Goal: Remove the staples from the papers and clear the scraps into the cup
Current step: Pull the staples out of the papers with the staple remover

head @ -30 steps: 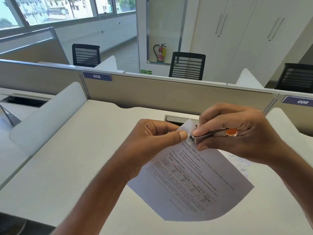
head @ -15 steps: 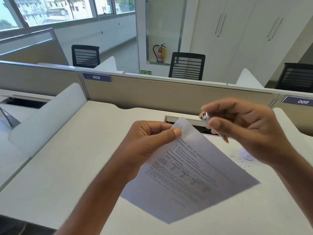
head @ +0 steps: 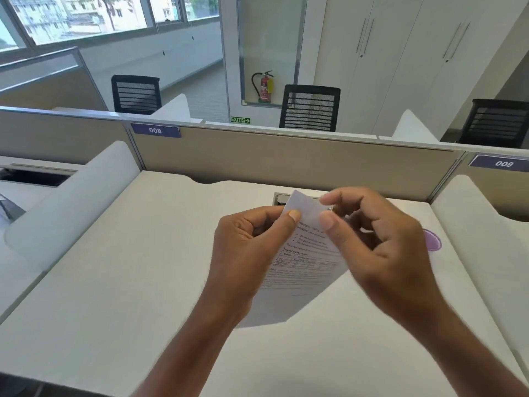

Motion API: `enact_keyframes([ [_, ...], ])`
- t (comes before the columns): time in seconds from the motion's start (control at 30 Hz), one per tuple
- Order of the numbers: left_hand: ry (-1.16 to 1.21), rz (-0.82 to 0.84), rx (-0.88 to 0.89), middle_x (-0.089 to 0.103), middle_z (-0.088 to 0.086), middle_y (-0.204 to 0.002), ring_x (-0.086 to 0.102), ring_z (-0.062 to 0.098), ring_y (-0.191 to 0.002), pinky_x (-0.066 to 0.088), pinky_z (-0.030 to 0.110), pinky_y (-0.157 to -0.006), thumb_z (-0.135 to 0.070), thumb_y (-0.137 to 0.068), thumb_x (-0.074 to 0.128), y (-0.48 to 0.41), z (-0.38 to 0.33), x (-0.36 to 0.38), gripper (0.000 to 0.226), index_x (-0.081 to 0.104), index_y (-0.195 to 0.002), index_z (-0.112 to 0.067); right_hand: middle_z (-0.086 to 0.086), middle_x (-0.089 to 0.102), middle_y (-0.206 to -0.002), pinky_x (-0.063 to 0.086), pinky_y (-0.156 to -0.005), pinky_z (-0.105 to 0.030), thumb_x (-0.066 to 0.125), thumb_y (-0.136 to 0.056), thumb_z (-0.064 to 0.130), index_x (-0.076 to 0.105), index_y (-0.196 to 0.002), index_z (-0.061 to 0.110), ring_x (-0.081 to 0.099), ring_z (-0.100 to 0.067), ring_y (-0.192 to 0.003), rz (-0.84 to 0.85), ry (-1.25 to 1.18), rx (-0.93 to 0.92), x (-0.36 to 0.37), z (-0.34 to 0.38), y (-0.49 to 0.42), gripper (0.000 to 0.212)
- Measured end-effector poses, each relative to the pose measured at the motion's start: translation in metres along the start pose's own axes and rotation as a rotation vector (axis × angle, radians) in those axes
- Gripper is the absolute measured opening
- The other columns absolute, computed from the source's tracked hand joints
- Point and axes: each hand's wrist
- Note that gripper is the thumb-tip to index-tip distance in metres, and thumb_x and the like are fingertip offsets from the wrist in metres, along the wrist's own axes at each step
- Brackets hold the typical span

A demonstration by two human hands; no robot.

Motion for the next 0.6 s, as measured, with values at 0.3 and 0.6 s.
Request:
enact_keyframes([
  [0.3,-0.043,-0.086,0.061,0.085,-0.004,-0.089,0.078,0.022,-0.081,0.061,0.038,-0.070,-0.031,-0.106,0.071,0.006,0.008,0.010,0.021,0.089,-0.097,-0.031,0.000,0.070,-0.096,0.052,-0.055,-0.033,0.070,-0.102,0.038,0.082,-0.110,0.019,0.065,-0.020,-0.078,-0.111,0.557,-0.313,0.014,-0.005,-0.001,0.023],
  [0.6,-0.131,-0.080,0.130,0.085,-0.007,-0.088,0.078,0.022,-0.082,0.060,0.043,-0.073,-0.031,-0.107,0.071,0.005,0.015,0.009,0.020,0.089,-0.099,-0.029,0.001,0.072,-0.097,0.050,-0.055,-0.039,0.072,-0.099,0.024,0.078,-0.098,0.017,0.067,-0.024,-0.081,-0.125,0.653,-0.383,0.019,-0.011,-0.007,0.009],
])
Point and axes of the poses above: each hand's wrist, its own y-axis away from the middle knuckle, its own x-axis out of the palm, z = x × y
